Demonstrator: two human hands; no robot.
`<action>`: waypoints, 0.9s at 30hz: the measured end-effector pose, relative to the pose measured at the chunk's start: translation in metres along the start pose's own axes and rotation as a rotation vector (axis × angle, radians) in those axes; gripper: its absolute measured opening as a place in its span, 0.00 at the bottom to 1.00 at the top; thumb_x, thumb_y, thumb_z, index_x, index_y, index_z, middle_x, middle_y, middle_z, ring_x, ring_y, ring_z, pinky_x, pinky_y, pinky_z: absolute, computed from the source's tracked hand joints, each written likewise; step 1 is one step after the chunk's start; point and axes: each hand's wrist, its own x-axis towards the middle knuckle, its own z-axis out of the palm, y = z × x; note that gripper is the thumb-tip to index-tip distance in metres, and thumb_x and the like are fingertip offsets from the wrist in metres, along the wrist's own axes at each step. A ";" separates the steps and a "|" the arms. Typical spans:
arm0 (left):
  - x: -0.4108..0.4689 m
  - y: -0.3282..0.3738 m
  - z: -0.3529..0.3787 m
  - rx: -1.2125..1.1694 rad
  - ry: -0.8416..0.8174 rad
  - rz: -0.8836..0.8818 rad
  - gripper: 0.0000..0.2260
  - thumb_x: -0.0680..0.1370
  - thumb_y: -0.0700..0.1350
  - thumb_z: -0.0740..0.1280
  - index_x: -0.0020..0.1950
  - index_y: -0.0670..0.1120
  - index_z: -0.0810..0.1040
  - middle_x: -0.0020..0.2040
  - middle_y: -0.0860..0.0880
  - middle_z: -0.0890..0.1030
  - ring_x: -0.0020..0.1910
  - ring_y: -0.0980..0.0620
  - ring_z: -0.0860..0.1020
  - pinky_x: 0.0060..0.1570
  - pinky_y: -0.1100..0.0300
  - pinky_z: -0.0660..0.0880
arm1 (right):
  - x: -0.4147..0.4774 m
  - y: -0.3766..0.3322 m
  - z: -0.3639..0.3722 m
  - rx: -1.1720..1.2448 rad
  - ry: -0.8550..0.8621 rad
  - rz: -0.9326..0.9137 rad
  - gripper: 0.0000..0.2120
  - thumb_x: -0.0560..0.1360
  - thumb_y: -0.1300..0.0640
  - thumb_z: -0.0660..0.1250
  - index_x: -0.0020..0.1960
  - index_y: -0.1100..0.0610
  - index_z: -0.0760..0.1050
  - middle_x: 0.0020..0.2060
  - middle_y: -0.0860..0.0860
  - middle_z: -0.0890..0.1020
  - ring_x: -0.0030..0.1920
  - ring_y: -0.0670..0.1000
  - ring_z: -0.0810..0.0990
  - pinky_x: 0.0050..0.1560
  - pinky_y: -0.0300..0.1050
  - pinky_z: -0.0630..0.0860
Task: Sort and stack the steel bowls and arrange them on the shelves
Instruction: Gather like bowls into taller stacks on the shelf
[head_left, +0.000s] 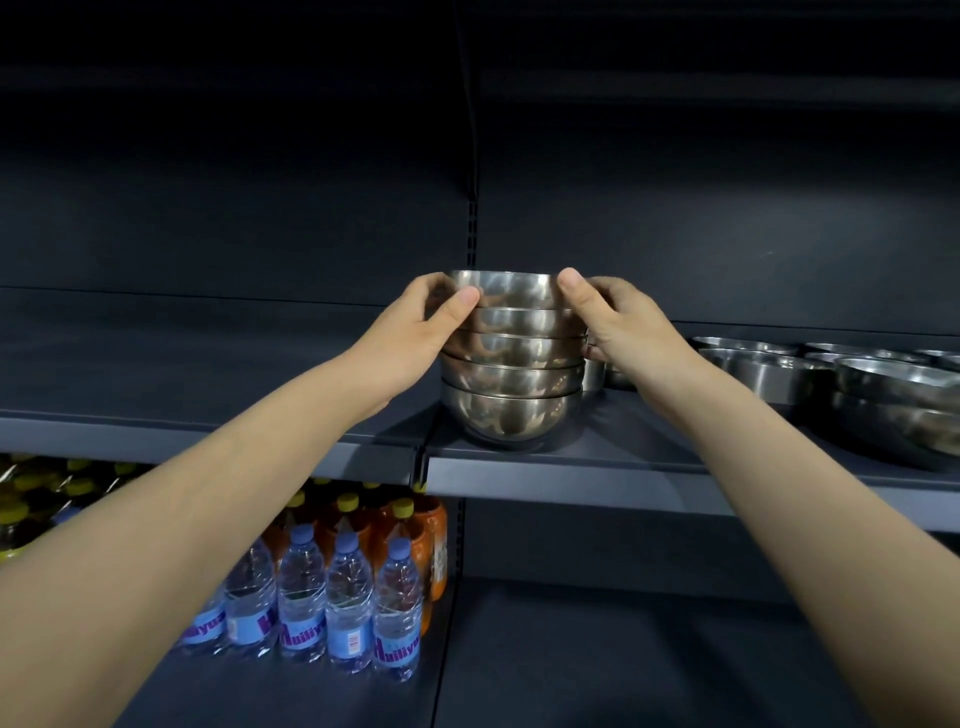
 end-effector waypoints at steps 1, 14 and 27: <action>0.000 0.000 -0.001 0.006 -0.004 -0.001 0.20 0.77 0.58 0.61 0.63 0.47 0.70 0.50 0.53 0.81 0.52 0.50 0.81 0.63 0.48 0.72 | -0.001 -0.001 -0.001 0.001 -0.012 0.018 0.30 0.73 0.33 0.58 0.63 0.55 0.71 0.52 0.45 0.78 0.53 0.45 0.76 0.57 0.45 0.76; -0.012 0.019 -0.016 0.146 0.103 -0.004 0.24 0.79 0.59 0.56 0.72 0.49 0.64 0.68 0.54 0.69 0.67 0.54 0.68 0.68 0.55 0.64 | -0.020 -0.012 -0.027 -0.096 0.108 0.098 0.20 0.77 0.39 0.58 0.58 0.53 0.71 0.54 0.47 0.76 0.55 0.48 0.77 0.63 0.55 0.73; -0.079 0.107 0.013 0.724 0.147 0.134 0.17 0.80 0.52 0.60 0.67 0.48 0.68 0.70 0.48 0.64 0.68 0.49 0.65 0.58 0.60 0.63 | -0.083 -0.033 -0.135 -0.684 -0.154 0.078 0.27 0.76 0.50 0.66 0.71 0.58 0.65 0.64 0.56 0.75 0.63 0.56 0.74 0.59 0.46 0.71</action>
